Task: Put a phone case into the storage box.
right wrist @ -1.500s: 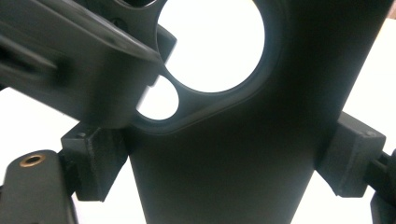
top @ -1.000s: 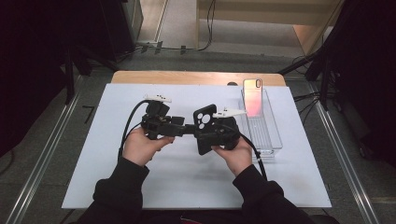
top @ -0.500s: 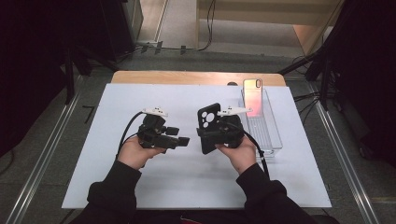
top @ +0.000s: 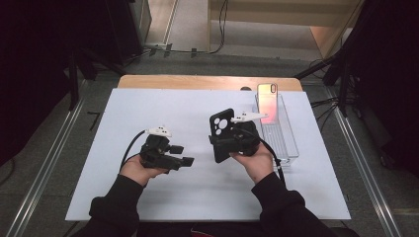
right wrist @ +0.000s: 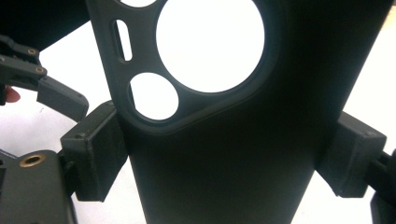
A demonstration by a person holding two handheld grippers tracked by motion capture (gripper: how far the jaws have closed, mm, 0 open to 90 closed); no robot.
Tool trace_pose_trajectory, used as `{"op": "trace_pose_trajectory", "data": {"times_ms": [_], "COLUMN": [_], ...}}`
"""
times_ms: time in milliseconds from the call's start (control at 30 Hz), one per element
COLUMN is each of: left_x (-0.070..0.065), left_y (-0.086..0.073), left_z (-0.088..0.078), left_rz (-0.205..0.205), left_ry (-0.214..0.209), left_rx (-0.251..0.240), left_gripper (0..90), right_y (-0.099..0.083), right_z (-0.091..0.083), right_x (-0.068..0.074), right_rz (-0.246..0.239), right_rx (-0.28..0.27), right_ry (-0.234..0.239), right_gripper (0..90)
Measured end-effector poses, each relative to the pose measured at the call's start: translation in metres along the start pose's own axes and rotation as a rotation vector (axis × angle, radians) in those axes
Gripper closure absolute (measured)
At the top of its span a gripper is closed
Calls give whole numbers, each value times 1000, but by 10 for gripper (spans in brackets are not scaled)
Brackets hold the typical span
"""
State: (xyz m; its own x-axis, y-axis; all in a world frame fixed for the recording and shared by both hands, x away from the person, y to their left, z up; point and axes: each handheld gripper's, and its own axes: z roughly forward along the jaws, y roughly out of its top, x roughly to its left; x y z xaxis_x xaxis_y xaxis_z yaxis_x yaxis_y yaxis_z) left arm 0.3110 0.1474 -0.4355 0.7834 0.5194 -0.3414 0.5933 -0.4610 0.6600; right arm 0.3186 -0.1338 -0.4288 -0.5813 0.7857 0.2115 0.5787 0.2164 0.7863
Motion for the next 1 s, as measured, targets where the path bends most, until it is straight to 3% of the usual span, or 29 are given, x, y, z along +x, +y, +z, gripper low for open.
{"op": "trace_pose_trajectory", "data": {"times_ms": [200, 433, 1000], "left_x": [3, 4, 4], "left_y": [-11, -20, -37], "left_z": [-3, -7, -15], "left_rz": [-34, -55, -58], "left_ry": [13, 10, 26], "left_rx": [8, 18, 15], "left_gripper": [318, 318, 318], "right_y": [2, 8, 31], "right_z": [-4, -10, -38], "right_x": [-2, -6, -21], "right_rz": [9, -14, 4], "right_rx": [-2, 5, 5], "right_ry": [14, 18, 74], "right_gripper": [124, 124, 124]}}
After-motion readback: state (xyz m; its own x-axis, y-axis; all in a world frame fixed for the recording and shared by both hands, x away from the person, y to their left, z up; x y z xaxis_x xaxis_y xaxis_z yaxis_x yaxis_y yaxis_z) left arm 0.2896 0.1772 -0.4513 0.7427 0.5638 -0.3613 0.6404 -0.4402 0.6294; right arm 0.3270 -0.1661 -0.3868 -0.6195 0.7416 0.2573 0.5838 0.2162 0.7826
